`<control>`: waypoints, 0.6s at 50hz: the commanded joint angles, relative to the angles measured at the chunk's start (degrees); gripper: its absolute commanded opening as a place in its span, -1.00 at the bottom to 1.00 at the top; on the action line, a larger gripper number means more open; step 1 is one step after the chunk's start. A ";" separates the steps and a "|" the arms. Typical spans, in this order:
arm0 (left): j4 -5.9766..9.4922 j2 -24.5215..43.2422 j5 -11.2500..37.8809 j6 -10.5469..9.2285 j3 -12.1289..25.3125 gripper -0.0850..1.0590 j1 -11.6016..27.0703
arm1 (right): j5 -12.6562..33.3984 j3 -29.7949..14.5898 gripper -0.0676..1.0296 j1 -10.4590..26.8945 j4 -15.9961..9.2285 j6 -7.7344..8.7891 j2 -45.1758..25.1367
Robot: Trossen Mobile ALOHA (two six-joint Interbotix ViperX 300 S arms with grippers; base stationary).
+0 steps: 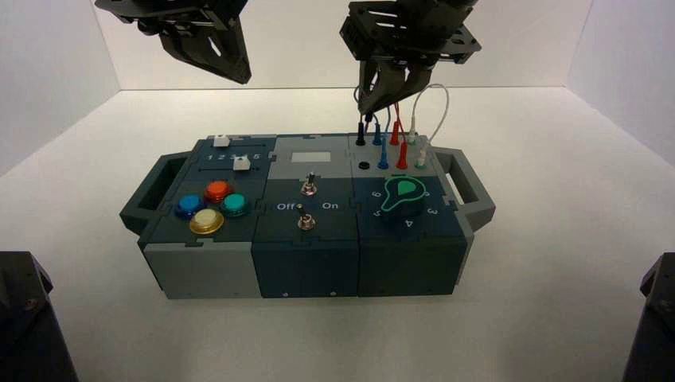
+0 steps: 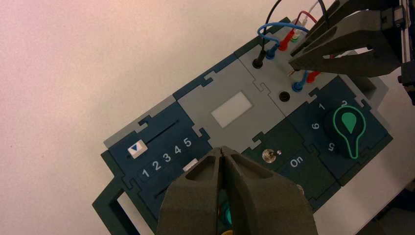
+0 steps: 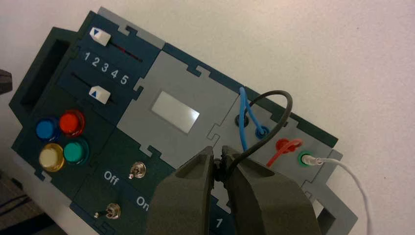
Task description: Pull the black wire.
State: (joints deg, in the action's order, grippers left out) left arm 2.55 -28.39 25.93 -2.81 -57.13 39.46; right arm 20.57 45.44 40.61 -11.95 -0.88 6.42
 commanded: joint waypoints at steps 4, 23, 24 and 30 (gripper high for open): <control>0.00 -0.70 -0.18 -0.18 0.70 -0.91 0.09 | -2.29 -0.53 -0.92 -1.49 1.32 -0.09 1.23; 0.09 -0.09 -0.70 -0.35 0.00 -0.91 0.18 | -5.71 0.09 -0.19 -2.02 5.27 0.18 -0.62; 0.09 -0.09 -0.62 -0.35 -0.09 -0.91 0.18 | -5.71 0.26 -0.12 -1.93 5.19 0.18 -0.35; -0.09 0.26 -0.70 -0.26 0.09 -0.91 0.18 | -5.63 1.41 0.12 -1.93 5.19 0.18 1.85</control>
State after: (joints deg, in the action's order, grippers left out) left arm 2.55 -28.13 25.66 -2.99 -57.92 39.46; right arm 15.47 46.67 38.85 -6.94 -0.79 5.27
